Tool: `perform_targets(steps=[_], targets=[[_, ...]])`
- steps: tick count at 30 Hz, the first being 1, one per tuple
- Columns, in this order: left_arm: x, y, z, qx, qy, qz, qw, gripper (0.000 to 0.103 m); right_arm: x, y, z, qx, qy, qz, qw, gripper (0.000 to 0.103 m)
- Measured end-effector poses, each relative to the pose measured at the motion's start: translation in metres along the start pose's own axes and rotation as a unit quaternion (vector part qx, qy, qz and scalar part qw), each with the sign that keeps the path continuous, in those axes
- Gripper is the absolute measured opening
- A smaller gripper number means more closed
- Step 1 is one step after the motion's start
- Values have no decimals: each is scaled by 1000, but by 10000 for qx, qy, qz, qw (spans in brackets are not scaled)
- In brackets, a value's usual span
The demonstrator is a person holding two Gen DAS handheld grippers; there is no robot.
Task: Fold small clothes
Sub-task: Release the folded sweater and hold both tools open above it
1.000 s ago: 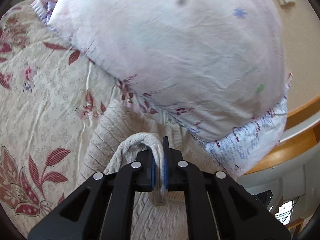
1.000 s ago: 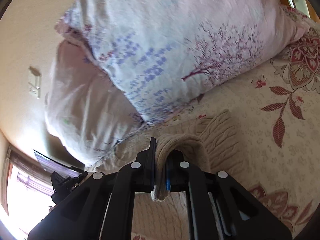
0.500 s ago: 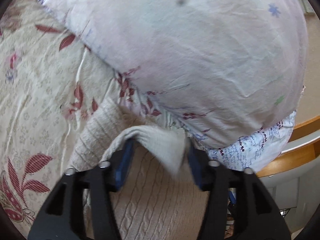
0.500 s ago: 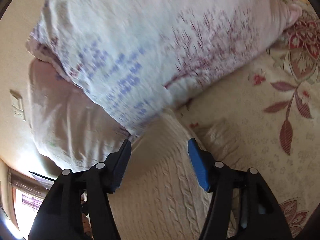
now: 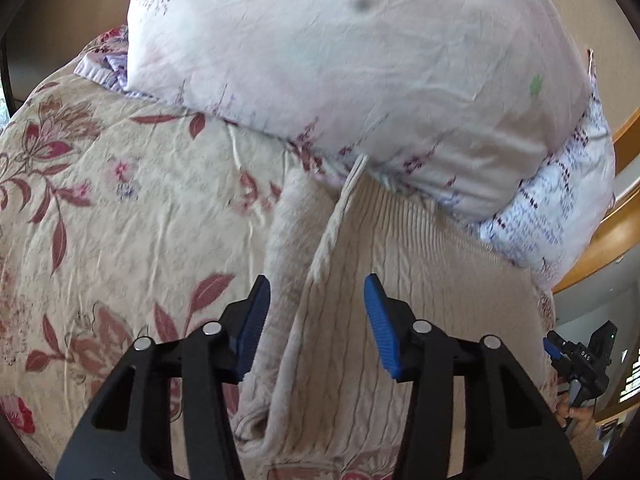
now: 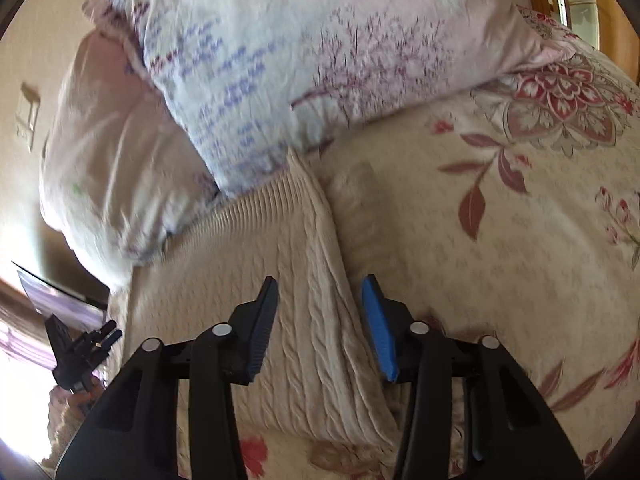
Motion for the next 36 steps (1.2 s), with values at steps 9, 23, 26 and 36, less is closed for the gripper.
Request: perform_targets(steps=[9, 23, 26, 36], targets=[[9, 0, 24, 139, -241, -131, 9995, 20, 8, -2, 17, -211, -191, 211, 9994, 14], [0, -8, 29, 102, -316, -31, 9994, 7, -8, -3, 28, -98, 52, 620, 9980, 12], [9, -7, 32, 166, -282, -197, 9993, 10, 8, 0, 27, -51, -100, 930, 9956, 12], [-22, 16, 30, 612, 521, -481, 9956, 44, -12, -49, 25, -1002, 584, 1119, 9869, 53]])
Point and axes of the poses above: each gripper's, at about its wrist camera, not at the fingertips, and x roughly the way its jaws point, y to its right, z to its underside, the point moved 4 cm from there along x, roughly the way its jaws point, and after that the axes turned 3 degrees about -y, right-handed, at the moved point
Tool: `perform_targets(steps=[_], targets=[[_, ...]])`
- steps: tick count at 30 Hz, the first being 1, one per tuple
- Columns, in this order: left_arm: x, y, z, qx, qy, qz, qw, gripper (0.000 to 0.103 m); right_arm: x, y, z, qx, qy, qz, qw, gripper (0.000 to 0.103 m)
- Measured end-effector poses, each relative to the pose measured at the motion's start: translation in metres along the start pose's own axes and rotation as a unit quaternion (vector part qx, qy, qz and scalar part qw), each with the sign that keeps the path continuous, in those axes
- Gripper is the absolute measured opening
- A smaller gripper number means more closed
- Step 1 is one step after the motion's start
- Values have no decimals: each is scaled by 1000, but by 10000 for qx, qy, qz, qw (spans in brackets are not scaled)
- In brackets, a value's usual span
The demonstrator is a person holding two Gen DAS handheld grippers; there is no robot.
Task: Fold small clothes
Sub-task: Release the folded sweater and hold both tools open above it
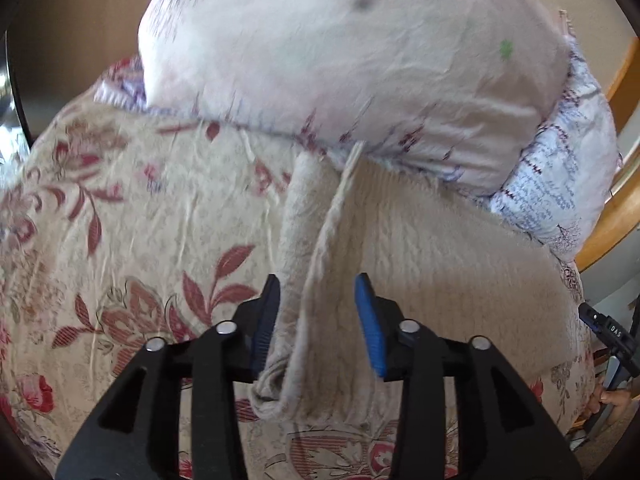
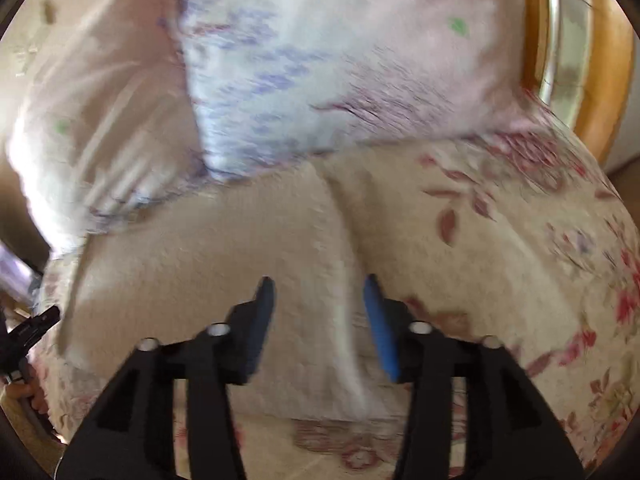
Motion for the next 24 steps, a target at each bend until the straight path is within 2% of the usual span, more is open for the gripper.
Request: perform_targets(steps=[2, 6, 11, 16, 21, 24], targets=[[-2, 15, 0, 192, 80, 157, 9997, 49, 10, -15, 1, -275, -187, -132, 9994, 53], [13, 33, 4, 431, -140, 237, 9987, 49, 35, -32, 5, -488, -489, -216, 9974, 53], [33, 28, 14, 260, -447, 149, 9986, 49, 53, -30, 17, -455, -754, -65, 9961, 53], [35, 25, 19, 345, -418, 122, 9985, 49, 53, -30, 25, -556, -750, 2, 9956, 54], [18, 5, 6, -320, -200, 524, 9979, 51, 53, -30, 24, -486, -751, -13, 9960, 56], [12, -15, -8, -633, -54, 467, 9969, 55, 52, -34, 19, -423, -731, -71, 9964, 62]])
Point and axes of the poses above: each gripper's, at about its wrist camera, not at the fingertips, and x roughly the way its jaws point, y to its right, z to its underside, the point moved 4 cm from there along x, roughly the way its jaws point, and after that the axes turned 3 degrees about -y, right-handed, at the moved point
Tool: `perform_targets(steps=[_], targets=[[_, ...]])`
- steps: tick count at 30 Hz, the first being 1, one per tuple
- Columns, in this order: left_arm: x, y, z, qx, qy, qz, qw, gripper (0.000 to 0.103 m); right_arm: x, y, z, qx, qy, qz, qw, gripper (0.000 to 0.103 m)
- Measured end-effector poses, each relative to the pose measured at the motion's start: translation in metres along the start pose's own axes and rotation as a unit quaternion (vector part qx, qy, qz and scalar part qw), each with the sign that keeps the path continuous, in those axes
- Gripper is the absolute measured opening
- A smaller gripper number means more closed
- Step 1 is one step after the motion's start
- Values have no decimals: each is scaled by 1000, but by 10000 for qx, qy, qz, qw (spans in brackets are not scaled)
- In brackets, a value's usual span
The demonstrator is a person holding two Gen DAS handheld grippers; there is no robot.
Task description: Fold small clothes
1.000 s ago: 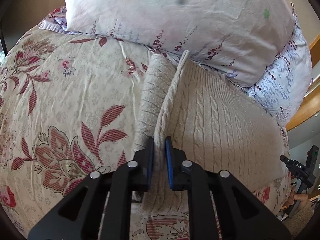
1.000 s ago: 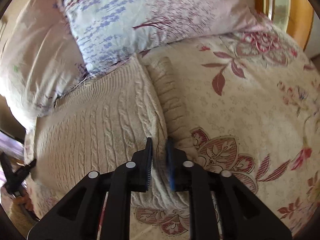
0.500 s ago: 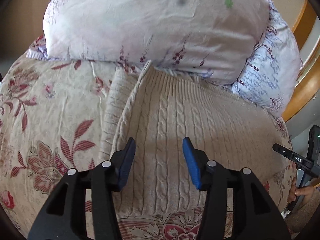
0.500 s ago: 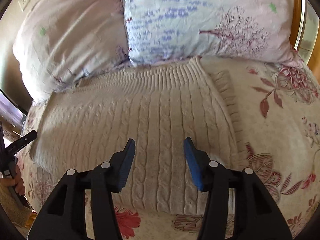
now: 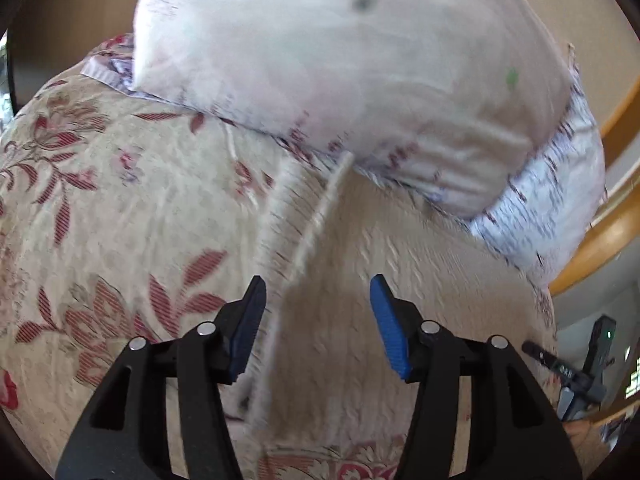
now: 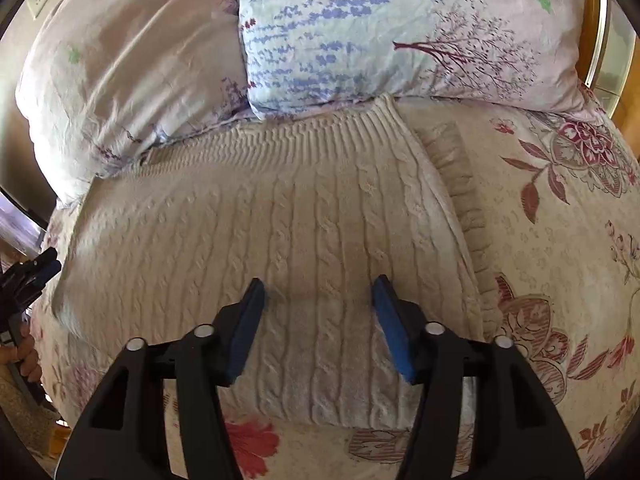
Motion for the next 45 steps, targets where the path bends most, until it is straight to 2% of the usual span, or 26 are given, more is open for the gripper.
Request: perform_targets(steps=[3, 9, 14, 15, 18, 28, 33, 38, 45], targets=[[10, -15, -12, -217, -299, 131, 9992, 55, 4, -6, -2, -117, -41, 65, 9999, 67], [35, -23, -14, -328, -802, 357, 9956, 53, 7, -6, -3, -58, -29, 25, 10000, 68], [38, -20, -14, -373, -687, 450, 9959, 50, 7, -7, -2, -63, -26, 34, 10000, 68], [39, -20, -13, -398, -690, 483, 9957, 44, 7, -7, -1, -50, -21, 34, 10000, 68], [42, -18, -13, -567, -703, 569, 9943, 35, 7, -7, -1, -27, -12, 26, 10000, 68], [46, -2, -12, -921, -557, 581, 9925, 18, 3, -8, -1, 50, 11, -38, 10000, 68], [26, 30, -21, -833, -338, 976, 9912, 16, -11, -7, -2, 167, 189, -297, 9992, 68], [5, 87, -31, -584, -155, 1432, 9878, 16, -34, -6, -10, 232, 483, -630, 9966, 68], [0, 174, -31, -284, -241, 2025, 9786, 15, -52, -1, -16, 360, 627, -1140, 9908, 68]])
Point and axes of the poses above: each gripper's, at about its wrist camera, not at the fingertips, and x roughly the way its jaws point, y to its right, z to its underside, the point moved 4 cm from there along x, roughly the way its jaws point, and after that the axes turned 3 degrees about -y, right-handed, at the moved point
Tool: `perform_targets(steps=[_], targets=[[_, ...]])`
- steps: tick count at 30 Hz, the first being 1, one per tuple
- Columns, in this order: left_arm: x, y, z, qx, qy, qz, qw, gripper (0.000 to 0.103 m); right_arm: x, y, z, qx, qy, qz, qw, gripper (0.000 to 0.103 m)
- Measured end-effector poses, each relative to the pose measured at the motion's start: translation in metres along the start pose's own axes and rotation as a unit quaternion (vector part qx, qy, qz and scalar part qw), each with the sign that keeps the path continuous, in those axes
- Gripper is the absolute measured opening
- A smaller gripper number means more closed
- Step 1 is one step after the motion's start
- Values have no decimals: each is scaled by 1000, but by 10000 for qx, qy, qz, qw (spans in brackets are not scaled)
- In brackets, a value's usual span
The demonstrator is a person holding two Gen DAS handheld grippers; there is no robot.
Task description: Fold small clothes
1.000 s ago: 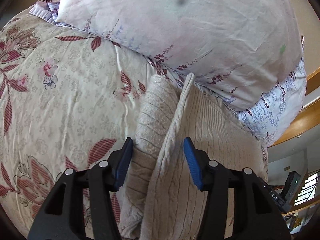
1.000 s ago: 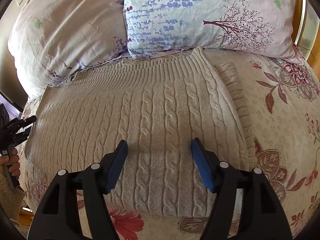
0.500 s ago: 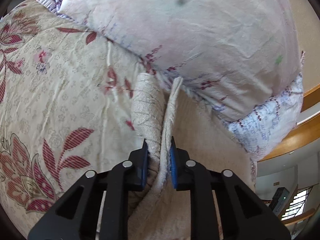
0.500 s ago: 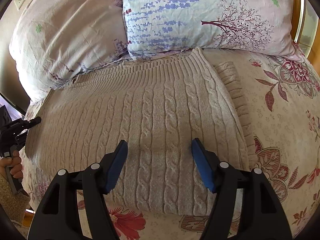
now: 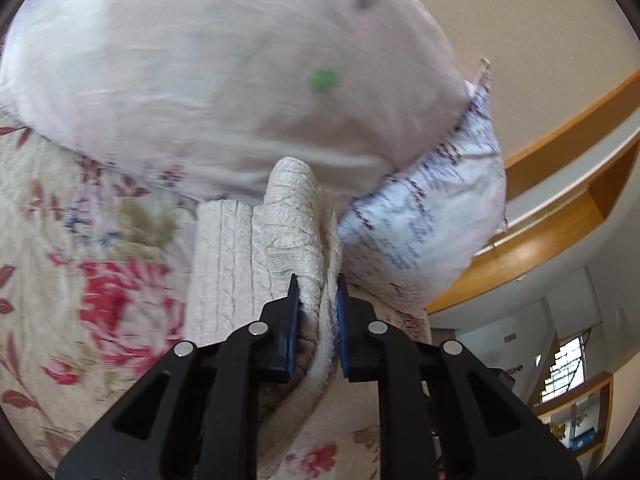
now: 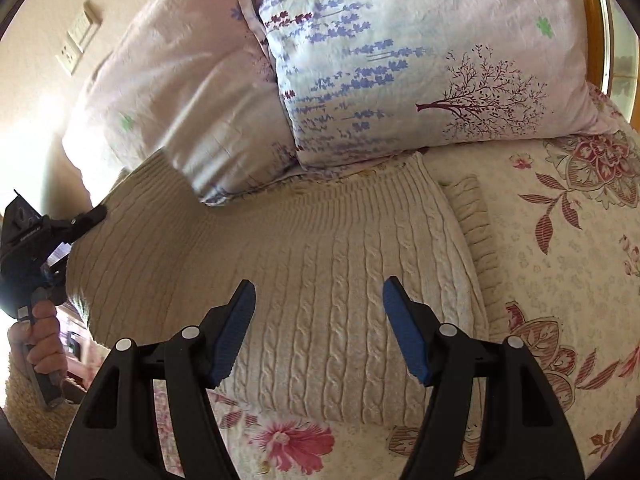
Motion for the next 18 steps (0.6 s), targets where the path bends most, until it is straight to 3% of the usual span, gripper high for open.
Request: perform_targets(steps=[5, 9, 13, 16, 17, 18], targets=[[48, 33, 18, -9, -323, 191, 9993, 14, -6, 16, 0, 370, -42, -382, 9986, 68], [100, 51, 42, -103, -705, 367, 9968, 0, -2, 37, -3, 764, -171, -652, 9948, 68], [137, 63, 71, 113, -1227, 706, 9899, 0, 0, 57, -4, 1216, -379, -931, 9875, 68], [122, 69, 72, 494, -1059, 623, 9912, 13, -2, 56, -6, 1334, -486, -1255, 9819, 68], [115, 68, 69, 570, -925, 560, 9925, 30, -1, 53, -8, 1347, -537, -1377, 9798, 68], [105, 64, 64, 627, -734, 428, 9944, 39, 1, 50, -10, 1379, -597, -1519, 9769, 68]])
Point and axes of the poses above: each gripper's, at about its wrist camera, not at the fingertips, and x roughly the way its jaws point, y to its right, z to its underside, the point moved 4 cm from there along x, roughly the way its jaws point, and after that the axes turned 3 degrees about -y, right-handed, at the moved point
